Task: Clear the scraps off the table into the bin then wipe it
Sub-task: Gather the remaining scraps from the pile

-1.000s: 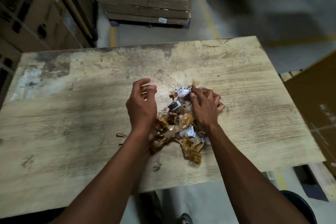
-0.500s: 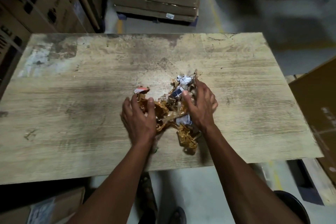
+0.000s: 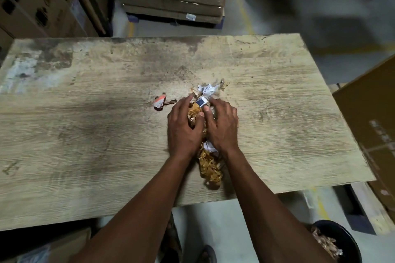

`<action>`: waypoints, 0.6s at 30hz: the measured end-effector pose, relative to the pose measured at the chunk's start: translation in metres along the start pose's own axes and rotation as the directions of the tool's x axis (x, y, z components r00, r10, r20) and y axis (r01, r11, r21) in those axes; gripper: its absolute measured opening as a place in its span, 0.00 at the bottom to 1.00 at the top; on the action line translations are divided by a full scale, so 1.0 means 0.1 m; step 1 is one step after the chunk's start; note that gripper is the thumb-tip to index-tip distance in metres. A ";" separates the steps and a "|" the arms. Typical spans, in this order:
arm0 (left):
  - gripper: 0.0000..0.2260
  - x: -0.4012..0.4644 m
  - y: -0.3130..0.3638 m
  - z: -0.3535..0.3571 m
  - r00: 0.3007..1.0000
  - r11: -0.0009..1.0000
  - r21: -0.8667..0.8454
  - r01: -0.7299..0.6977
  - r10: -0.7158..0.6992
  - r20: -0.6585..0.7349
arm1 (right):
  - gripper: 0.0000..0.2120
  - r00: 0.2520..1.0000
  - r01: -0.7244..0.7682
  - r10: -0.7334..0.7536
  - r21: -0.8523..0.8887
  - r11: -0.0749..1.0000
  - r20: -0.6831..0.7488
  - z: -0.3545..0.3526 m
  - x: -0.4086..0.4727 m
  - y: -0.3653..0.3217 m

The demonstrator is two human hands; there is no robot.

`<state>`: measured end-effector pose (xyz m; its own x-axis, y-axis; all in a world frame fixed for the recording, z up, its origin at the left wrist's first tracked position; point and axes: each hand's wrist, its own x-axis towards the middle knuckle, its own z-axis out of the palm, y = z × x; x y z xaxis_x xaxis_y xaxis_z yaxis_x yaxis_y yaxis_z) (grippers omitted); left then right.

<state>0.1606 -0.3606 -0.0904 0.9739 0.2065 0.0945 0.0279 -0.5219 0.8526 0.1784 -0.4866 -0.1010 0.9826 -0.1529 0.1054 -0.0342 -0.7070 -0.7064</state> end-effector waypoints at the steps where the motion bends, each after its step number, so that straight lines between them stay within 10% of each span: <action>1: 0.26 0.02 0.00 0.03 0.999 0.999 0.006 -0.035 0.035 0.016 | 0.28 1.000 0.008 -0.008 0.020 1.000 -0.008 0.01 0.01 0.01; 18: 0.26 0.12 0.15 0.22 0.988 0.955 0.268 -0.129 0.100 0.119 | 0.22 0.945 -0.223 0.314 0.525 0.821 -0.089 -0.11 -0.05 -0.16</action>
<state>0.1778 -0.3842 -0.0878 0.9916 0.0533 0.1178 -0.0387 -0.7470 0.6637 0.1721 -0.4823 -0.0825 0.9016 -0.4284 -0.0598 -0.1517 -0.1838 -0.9712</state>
